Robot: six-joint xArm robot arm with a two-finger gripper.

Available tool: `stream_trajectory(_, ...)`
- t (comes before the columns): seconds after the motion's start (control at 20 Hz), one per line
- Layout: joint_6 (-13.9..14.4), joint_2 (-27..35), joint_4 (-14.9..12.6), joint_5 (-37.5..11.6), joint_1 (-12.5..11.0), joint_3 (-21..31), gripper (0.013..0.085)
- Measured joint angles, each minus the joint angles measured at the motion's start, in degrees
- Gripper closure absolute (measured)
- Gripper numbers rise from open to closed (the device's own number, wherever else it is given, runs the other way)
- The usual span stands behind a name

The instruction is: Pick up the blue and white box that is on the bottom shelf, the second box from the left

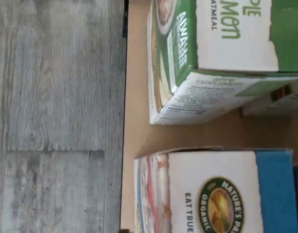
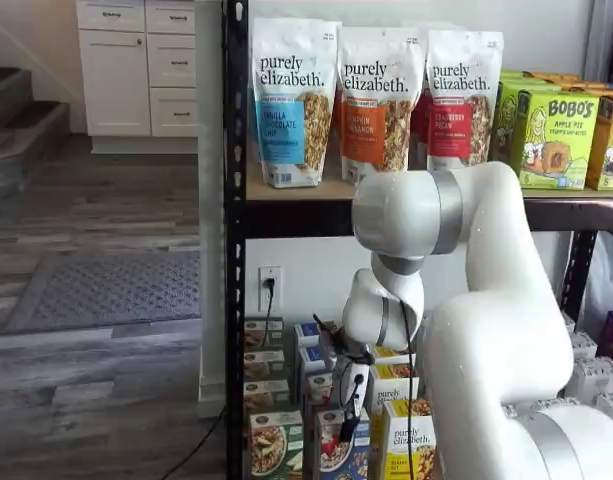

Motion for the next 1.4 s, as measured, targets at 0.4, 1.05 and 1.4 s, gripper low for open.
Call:
stream_trajectory(0.4, 2.5, 0.8, -3.1, 0.5, -0.1, -0.4, 0.013)
stream_trajectory(1.05, 5.7, 1.3, -6.9, 1.2, -0.2, -0.5, 0.025)
stream_trajectory(1.4, 5.9, 0.9, -7.0, -1.0, 0.1, 0.8, 0.033)
